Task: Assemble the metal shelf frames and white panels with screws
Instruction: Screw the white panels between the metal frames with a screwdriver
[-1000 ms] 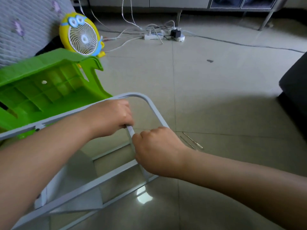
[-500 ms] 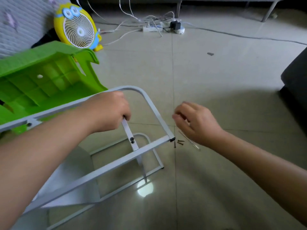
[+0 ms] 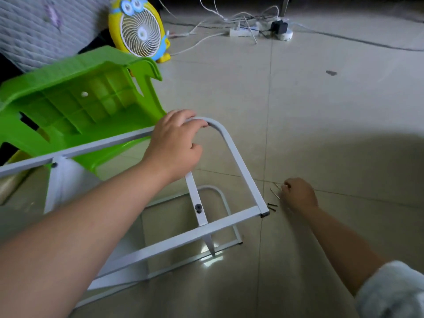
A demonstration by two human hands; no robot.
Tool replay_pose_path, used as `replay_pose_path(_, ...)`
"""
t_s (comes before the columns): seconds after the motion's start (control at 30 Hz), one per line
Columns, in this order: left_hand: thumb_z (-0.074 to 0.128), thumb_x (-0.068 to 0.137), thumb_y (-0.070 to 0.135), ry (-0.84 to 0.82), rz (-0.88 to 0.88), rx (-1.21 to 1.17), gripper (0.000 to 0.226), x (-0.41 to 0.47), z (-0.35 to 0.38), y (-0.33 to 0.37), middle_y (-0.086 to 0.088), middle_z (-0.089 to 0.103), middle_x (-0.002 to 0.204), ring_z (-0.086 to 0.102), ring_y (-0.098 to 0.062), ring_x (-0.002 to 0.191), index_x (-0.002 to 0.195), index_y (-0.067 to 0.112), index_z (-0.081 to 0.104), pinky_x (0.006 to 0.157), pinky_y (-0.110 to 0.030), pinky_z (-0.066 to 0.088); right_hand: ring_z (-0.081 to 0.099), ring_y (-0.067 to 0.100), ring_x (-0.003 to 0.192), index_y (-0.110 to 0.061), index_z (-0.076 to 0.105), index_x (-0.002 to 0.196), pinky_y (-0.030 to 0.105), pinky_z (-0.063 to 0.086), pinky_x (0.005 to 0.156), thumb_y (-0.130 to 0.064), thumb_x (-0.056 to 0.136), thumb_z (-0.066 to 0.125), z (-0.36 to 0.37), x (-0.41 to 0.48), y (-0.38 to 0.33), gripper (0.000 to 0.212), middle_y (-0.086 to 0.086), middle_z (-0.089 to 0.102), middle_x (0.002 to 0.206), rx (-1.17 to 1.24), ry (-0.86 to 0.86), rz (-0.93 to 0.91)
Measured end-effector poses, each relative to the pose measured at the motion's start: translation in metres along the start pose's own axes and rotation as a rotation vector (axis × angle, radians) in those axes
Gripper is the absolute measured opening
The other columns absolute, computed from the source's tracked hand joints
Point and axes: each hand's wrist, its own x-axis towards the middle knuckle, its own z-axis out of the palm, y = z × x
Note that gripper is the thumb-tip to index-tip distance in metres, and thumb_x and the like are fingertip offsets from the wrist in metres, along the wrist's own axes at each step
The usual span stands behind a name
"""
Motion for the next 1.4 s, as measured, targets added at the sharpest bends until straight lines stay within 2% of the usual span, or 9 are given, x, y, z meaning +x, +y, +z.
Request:
replay_pose_path(0.13,0.031,0.061,0.019,-0.016,-0.037,-0.054,0.063,-0.001,0.003,-0.003,-0.007,0.040,0.141,0.033,-0.024,0.129,0.115,0.012,0.062,0.099,-0.021,0.016,0.055,0.036,0.090,-0.002,0.060,0.080,0.029,0.033,0.065,-0.014,0.086,0.048,0.007,0.018,-0.015,0.018,0.020,0.054,0.089,-0.009,-0.058,-0.034)
replay_pose_path(0.43,0.030,0.062,0.015,-0.019,-0.032,-0.056,0.058,-0.002,0.004,-0.003,-0.007,0.041,0.140,0.034,-0.024,0.128,0.106,0.012,0.068,0.095,-0.020,0.016,0.053,0.033,0.102,0.000,0.058,0.102,0.035,0.045,0.083,-0.005,0.085,0.048,0.022,0.024,-0.030,0.021,0.017,0.053,0.110,-0.116,-0.102,0.038)
replay_pose_path(0.57,0.029,0.062,0.017,-0.025,-0.021,-0.037,0.059,-0.002,0.006,-0.003,-0.006,0.039,0.141,0.032,-0.022,0.130,0.107,0.014,0.068,0.095,-0.020,0.016,0.056,0.034,0.090,-0.004,0.045,0.105,0.037,0.044,0.072,-0.005,0.084,0.049,0.015,0.016,-0.027,0.021,0.017,0.056,0.101,-0.101,-0.092,0.013)
replay_pose_path(0.7,0.029,0.062,0.018,-0.021,-0.015,-0.032,0.059,0.000,0.004,-0.006,-0.006,0.039,0.141,0.032,-0.022,0.131,0.106,0.014,0.069,0.096,-0.020,0.016,0.051,0.031,0.071,-0.003,0.047,0.098,0.031,0.032,0.059,-0.010,0.092,0.044,-0.012,0.007,-0.028,0.010,0.019,0.052,0.079,0.014,0.005,-0.192)
replay_pose_path(0.87,0.028,0.062,0.020,-0.050,-0.004,-0.020,0.060,0.001,0.005,-0.005,-0.007,0.038,0.142,0.031,-0.023,0.132,0.106,0.014,0.069,0.099,-0.022,0.015,0.056,0.036,0.094,0.007,0.055,0.118,0.032,0.041,0.078,-0.008,0.081,0.036,-0.066,-0.013,-0.056,0.045,0.026,0.057,0.102,0.186,0.116,-0.407)
replay_pose_path(0.97,0.027,0.062,0.023,-0.076,-0.008,-0.013,0.061,0.001,0.005,-0.003,-0.004,0.035,0.145,0.028,-0.022,0.133,0.107,0.017,0.068,0.099,-0.021,0.012,0.056,0.036,0.102,0.006,0.051,0.125,0.027,0.040,0.083,0.009,0.085,0.038,-0.104,-0.029,-0.081,0.042,0.025,0.056,0.113,0.180,0.197,-0.440)
replay_pose_path(1.07,0.028,0.060,0.024,-0.077,-0.008,-0.027,0.062,0.002,0.005,-0.005,-0.002,0.034,0.145,0.027,-0.021,0.133,0.107,0.019,0.068,0.099,-0.020,0.011,0.061,0.029,0.096,0.003,0.061,0.113,0.015,0.036,0.075,0.004,0.090,0.044,-0.140,-0.047,-0.097,0.028,0.017,0.065,0.106,0.248,0.216,-0.426)
replay_pose_path(1.23,0.033,0.060,0.021,-0.005,0.003,-0.134,0.057,-0.003,0.007,-0.007,-0.007,0.042,0.141,0.034,-0.023,0.132,0.103,0.012,0.070,0.100,-0.022,0.015,0.064,0.018,0.060,-0.001,0.069,0.101,0.027,0.053,0.061,-0.017,0.090,0.053,-0.170,-0.099,-0.111,0.025,0.011,0.071,0.083,0.367,0.293,-0.686)
replay_pose_path(1.4,0.034,0.072,0.045,-0.032,0.115,-0.260,0.060,-0.023,-0.002,-0.013,-0.014,0.046,0.136,0.035,-0.030,0.132,0.098,0.005,0.070,0.106,-0.028,0.020,0.059,0.025,0.060,-0.007,0.069,0.099,0.035,0.051,0.053,-0.030,0.087,0.035,-0.180,-0.129,-0.134,0.042,0.008,0.063,0.079,0.119,0.143,-0.820)
